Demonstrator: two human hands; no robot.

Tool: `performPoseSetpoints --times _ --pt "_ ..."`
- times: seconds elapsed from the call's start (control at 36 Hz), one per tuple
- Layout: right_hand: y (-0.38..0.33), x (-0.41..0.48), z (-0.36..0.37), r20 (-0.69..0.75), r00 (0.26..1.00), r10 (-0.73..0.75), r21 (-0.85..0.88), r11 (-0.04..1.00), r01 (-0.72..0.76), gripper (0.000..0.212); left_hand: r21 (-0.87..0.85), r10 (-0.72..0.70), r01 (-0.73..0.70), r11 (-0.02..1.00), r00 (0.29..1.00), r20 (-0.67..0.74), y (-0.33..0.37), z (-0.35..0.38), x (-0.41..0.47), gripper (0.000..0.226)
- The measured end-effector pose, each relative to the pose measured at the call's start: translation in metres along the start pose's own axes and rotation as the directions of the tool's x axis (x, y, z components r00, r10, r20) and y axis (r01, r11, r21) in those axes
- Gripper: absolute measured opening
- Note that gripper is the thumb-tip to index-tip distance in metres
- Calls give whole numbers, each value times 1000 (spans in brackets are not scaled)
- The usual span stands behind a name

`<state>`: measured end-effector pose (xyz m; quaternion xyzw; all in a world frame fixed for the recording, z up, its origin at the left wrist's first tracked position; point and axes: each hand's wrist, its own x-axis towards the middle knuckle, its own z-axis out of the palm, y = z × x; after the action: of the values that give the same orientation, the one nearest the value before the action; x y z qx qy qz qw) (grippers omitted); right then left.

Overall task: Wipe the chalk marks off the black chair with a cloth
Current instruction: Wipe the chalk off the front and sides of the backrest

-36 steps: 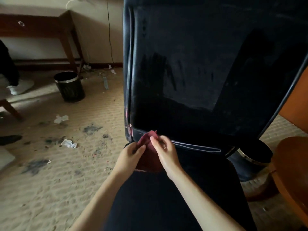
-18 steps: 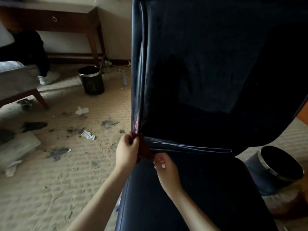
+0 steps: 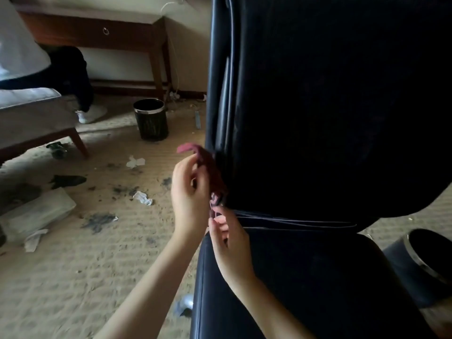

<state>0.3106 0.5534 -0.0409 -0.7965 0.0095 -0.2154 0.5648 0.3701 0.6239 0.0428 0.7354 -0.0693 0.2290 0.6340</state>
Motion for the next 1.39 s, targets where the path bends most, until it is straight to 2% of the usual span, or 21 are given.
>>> performPoseSetpoints --times 0.08,0.17,0.25,0.42,0.5,0.58,0.69,0.75,0.89,1.08,1.31,1.39 --pt "12 0 5 -87 995 57 -76 995 -64 25 92 221 -235 968 965 138 10 5 5 31" --pt "30 -5 6 -68 989 129 -141 980 -138 23 41 287 -308 950 921 265 2 6 -3 36" --pt "55 -18 8 14 991 133 -276 953 -124 26 118 327 -366 923 908 262 -18 12 -5 41" --pt "105 -42 11 85 996 -3 -527 848 47 30 104 293 -303 947 950 107 -23 35 -1 33" --pt "112 -41 10 111 991 -76 -560 819 125 26 122 296 -305 945 951 84 -29 37 -1 30" --pt "109 -29 8 70 993 -98 -563 818 120 19 138 296 -306 942 951 87 -33 38 -2 32" --pt "109 -16 1 43 996 -75 -570 817 86 32 154 269 -285 946 956 112 -41 36 -7 25" --pt "111 -13 -1 23 999 -24 -546 837 33 40 170 269 -286 943 956 115 -45 35 -9 23" --pt "119 -13 1 -96 994 60 -486 868 -99 31 179 249 -264 948 963 100 -47 37 -13 23" --pt "126 -20 6 -93 986 -139 -534 843 69 15 179 246 -255 950 967 69 -58 41 -18 24" --pt "131 -17 4 -81 982 -169 -531 841 101 2 123 186 -190 974 982 44 -69 51 -27 35" --pt "131 -12 2 -82 982 -171 -537 837 101 4 129 152 -158 979 987 50 -74 56 -29 34"
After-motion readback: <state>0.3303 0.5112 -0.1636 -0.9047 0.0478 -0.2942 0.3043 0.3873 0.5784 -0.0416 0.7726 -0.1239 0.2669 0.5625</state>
